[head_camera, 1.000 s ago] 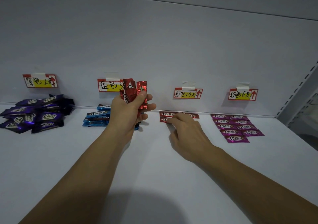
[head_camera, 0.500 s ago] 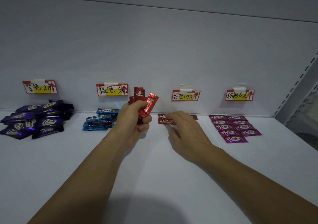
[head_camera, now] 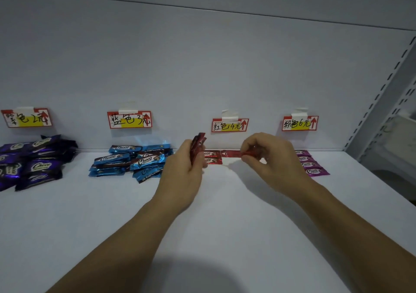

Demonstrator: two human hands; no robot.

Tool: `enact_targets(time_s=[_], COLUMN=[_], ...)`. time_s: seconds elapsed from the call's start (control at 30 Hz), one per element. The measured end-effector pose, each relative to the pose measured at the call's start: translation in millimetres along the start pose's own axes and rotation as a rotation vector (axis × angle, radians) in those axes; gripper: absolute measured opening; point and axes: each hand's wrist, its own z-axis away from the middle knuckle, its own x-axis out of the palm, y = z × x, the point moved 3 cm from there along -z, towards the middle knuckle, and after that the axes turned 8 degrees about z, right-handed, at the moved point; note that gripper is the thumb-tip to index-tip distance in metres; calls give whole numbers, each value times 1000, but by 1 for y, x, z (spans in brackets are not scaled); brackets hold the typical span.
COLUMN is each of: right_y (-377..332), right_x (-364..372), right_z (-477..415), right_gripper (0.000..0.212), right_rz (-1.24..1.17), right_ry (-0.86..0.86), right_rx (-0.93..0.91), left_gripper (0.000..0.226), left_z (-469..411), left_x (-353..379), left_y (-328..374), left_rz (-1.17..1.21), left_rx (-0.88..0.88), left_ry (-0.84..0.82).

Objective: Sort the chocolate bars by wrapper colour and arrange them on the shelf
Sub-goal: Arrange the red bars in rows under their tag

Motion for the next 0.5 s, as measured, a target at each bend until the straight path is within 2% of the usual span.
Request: enact_targets(time_s=[0.1, 0.23, 0.3, 0.5], right_y=[9, 10, 12, 13], right_x=[9, 21, 27, 25], right_z=[0, -2, -1, 2], right_gripper=[23, 21, 18, 11], right_rz=[122, 197, 276, 375], right_ry=[-72, -87, -96, -93], right_rx=[-1, 52, 69, 83], left_gripper=[27, 13, 16, 28], left_z=[0, 1, 3, 1], left_x=[6, 17, 20, 22], left_y=[-3, -2, -4, -7], left_rz=[-281, -595, -708, -714], left_rx=[170, 281, 291, 254], left_ry=[-26, -89, -135, -213])
